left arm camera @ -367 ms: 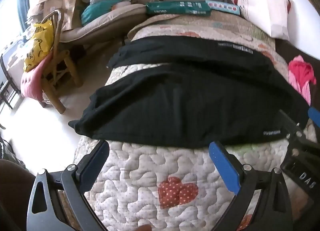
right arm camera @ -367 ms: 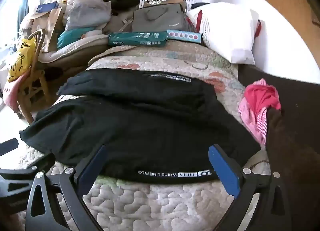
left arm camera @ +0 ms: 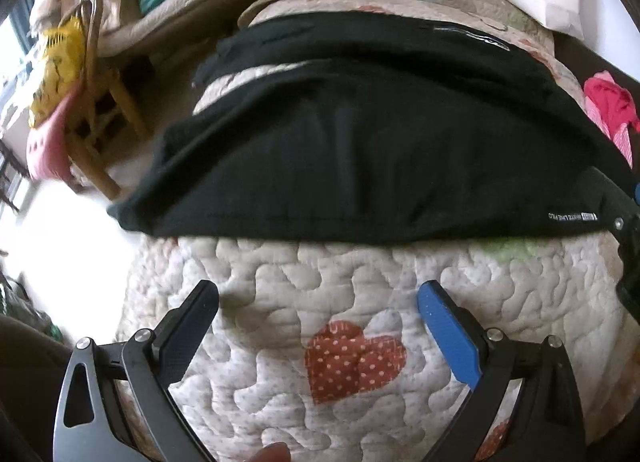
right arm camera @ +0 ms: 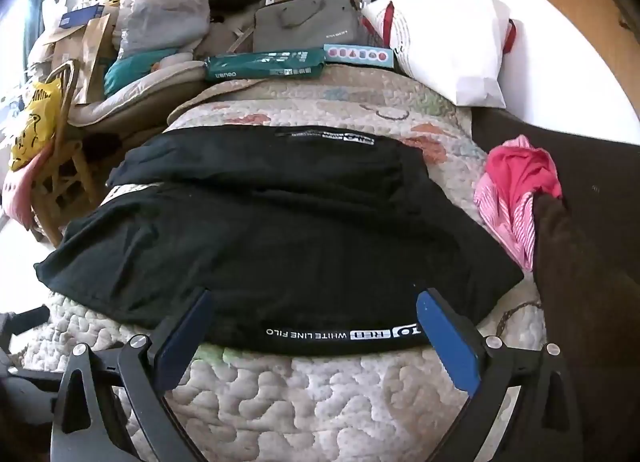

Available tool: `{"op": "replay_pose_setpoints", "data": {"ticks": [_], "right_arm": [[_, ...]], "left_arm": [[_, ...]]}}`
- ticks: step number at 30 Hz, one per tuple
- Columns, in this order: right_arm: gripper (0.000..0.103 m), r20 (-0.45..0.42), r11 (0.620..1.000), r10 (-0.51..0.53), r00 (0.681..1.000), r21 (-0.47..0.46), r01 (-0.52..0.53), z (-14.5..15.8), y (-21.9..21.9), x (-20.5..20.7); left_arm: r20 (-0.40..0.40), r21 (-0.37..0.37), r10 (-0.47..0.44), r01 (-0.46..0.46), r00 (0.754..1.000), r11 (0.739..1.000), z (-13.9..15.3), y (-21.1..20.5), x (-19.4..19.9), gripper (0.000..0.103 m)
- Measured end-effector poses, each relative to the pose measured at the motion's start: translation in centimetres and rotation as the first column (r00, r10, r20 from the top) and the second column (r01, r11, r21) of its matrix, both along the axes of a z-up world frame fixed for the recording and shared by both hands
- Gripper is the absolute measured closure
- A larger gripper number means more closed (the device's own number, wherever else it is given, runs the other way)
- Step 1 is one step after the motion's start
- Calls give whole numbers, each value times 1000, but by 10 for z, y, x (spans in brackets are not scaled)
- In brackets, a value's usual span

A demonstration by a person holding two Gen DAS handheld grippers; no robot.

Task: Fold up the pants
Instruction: 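Move both grippers toward the waistband of the black pants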

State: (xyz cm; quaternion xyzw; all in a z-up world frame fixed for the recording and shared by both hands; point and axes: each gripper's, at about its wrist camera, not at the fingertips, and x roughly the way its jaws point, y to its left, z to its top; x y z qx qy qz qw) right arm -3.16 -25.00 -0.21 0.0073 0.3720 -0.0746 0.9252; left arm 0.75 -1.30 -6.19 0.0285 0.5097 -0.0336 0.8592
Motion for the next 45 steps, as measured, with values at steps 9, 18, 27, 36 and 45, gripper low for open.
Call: {"op": "replay_pose_setpoints", "data": {"ticks": [9,18,27,36,45], "right_arm": [[1,23,1000,-26,999,-14,26,8,34,-5],[1,46,998,-9,999,61,6,13,31,-8],[3,-44,991,67,997,117,-61,5,41,-4],[3,-20,993,82,996,84,-80,28,42,-2],[3,-14,993,107,994,48,-106,63,34,20]], "left_arm": [[-34,-59,28,-30,999,998,-9,11,0,0],[-22,-52,-14,12,1000,999,-7,9,-9,0],[137,8,-41,40,990,999,24,4,-23,3],[262,39,-97,90,960,995,77,-3,-13,3],[272,-27,-59,69,961,997,98,7,25,3]]}}
